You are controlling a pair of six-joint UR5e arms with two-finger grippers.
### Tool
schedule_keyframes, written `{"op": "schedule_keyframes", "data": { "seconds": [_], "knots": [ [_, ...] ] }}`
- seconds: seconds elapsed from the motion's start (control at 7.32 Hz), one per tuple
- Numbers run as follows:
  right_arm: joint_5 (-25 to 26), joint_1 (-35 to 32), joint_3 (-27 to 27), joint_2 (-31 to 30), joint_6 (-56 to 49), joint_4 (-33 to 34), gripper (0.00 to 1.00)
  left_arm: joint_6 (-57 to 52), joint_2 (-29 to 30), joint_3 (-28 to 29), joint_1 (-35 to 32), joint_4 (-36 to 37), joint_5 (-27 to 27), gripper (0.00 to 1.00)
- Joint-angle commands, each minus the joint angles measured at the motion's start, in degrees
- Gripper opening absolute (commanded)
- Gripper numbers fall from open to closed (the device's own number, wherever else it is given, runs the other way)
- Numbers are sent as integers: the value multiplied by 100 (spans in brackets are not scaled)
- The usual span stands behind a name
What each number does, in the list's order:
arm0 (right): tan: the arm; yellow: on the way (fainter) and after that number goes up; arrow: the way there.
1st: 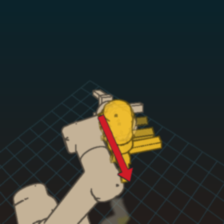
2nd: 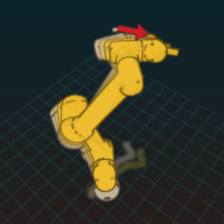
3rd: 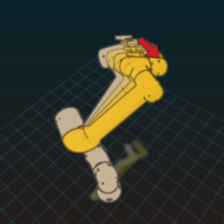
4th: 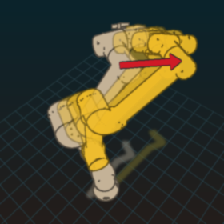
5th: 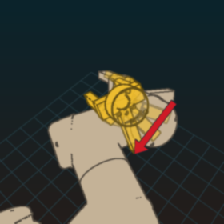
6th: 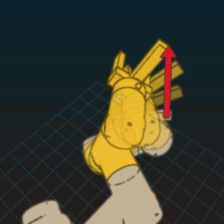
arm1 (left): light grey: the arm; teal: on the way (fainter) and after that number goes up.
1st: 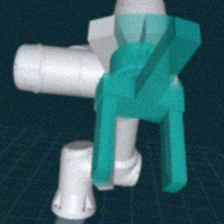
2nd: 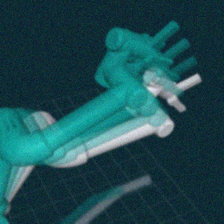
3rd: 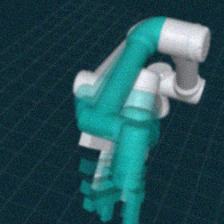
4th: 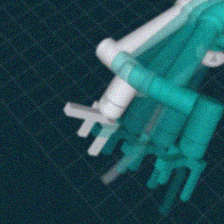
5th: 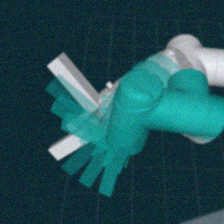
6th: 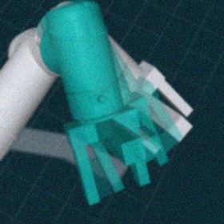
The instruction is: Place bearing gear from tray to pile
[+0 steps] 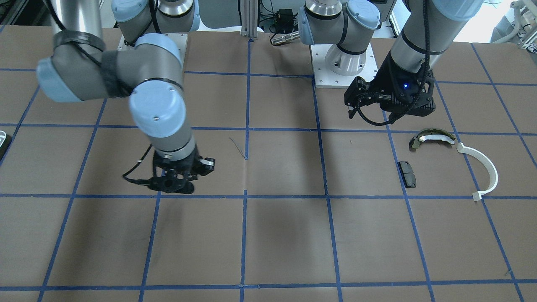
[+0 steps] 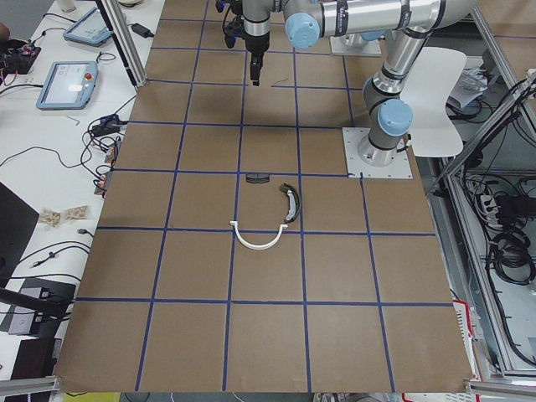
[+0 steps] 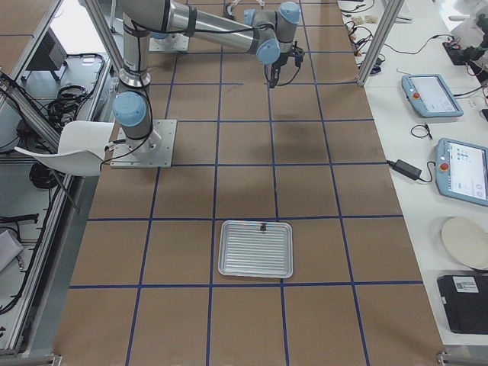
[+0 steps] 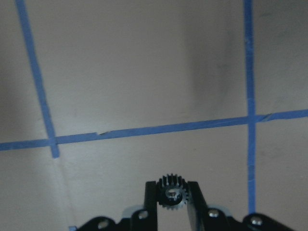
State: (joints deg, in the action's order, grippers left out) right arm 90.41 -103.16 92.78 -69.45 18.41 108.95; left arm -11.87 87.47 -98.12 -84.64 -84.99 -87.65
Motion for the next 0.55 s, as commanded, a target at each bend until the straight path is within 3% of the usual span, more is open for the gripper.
{"op": "schedule_keyframes", "data": {
  "seconds": [0.0, 0.41],
  "knots": [
    [-14, -966, 3, 387, 706, 677, 0, 0, 7, -5, 0, 0, 3, 100],
    [-424, -1330, 12, 749, 831, 1040, 0, -9, 7, -14, 0, 9, -15, 100]
  ]
}}
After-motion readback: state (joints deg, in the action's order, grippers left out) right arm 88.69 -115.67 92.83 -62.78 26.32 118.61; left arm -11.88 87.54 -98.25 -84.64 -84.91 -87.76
